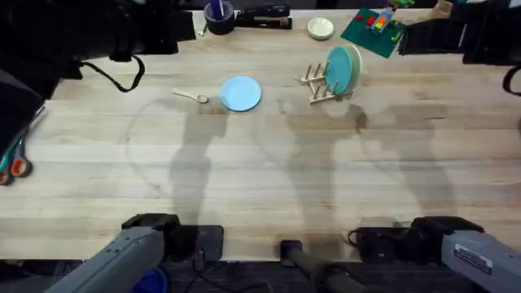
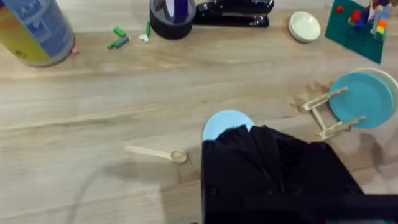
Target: Pick up the plates from the table one by one and place each into a slot on the dish rack.
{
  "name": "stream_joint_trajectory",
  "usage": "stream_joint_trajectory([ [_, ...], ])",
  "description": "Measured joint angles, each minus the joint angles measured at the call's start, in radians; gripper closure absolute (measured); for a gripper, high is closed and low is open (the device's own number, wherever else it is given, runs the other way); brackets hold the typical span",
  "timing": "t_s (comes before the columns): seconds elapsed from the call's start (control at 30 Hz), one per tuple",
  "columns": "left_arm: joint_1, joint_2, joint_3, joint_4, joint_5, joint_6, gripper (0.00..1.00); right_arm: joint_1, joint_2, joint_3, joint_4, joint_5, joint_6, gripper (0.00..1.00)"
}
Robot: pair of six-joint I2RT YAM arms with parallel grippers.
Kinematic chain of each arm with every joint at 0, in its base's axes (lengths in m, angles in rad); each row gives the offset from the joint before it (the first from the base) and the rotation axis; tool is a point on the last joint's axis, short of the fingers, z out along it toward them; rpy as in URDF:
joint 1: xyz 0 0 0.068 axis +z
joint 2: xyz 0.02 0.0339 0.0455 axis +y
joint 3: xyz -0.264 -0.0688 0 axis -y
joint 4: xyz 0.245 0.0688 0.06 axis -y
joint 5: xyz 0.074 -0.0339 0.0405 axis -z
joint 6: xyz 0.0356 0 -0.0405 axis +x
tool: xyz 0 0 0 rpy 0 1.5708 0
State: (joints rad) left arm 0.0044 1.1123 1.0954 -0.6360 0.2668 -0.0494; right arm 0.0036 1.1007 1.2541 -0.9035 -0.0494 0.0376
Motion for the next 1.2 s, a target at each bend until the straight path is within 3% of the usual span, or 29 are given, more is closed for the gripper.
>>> stream_joint_trajectory([
  [0.2,0.0,0.059,0.002,0.041,0.007,0.0,0.958,0.0,0.0,0.0,0.0,0.0,0.0,0.008],
  [0.5,0.0,0.252,0.002,0.147,0.173,0.0,0.959,0.0,0.0,0.0,0.0,0.0,0.0,0.008],
  [0.87,0.0,0.447,0.002,0.237,0.277,0.001,0.959,0.0,0.0,0.0,0.0,0.0,0.0,0.009],
  [1.2,0.014,0.542,0.002,0.239,0.538,0.085,0.959,0.0,0.0,0.0,0.0,0.0,0.0,0.009],
])
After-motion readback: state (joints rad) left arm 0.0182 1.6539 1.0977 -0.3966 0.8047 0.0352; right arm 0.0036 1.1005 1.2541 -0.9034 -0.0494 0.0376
